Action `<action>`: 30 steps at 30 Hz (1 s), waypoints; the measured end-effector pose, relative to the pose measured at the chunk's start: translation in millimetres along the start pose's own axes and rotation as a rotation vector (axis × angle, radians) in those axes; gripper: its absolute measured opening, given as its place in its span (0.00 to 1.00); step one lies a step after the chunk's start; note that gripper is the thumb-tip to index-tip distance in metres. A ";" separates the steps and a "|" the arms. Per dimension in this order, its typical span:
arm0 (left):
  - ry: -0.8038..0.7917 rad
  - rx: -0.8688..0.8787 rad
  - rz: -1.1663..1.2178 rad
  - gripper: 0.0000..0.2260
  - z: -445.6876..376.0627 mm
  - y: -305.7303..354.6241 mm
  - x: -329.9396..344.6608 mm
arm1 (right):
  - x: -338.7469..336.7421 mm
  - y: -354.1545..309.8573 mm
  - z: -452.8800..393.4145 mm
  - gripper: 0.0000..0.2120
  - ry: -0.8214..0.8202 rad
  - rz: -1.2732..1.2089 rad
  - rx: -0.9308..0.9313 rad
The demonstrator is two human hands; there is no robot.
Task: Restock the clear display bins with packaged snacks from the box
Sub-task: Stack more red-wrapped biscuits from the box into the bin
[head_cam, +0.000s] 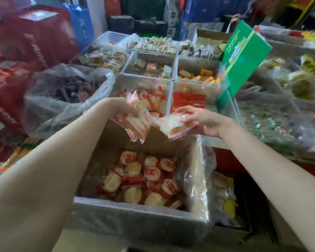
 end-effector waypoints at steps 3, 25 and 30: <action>0.028 0.080 0.148 0.10 7.8 52.4 51.0 | -54.7 15.0 40.6 0.11 0.085 -0.303 -0.127; -0.470 0.289 0.319 0.11 1.2 263.8 415.9 | -384.5 149.6 160.1 0.63 0.688 0.397 -0.073; -0.536 0.286 0.266 0.14 -50.0 294.5 440.3 | -447.0 129.6 148.9 0.55 0.725 0.264 -0.231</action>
Point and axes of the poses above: each hand's wrist, its own z-axis away from the middle knuckle, its own x-axis out of the palm, y = z × x, the point moved 7 cm from there along -z, towards the middle knuckle, and after that the axes turned 8 degrees about x, right-handed, at the moved point
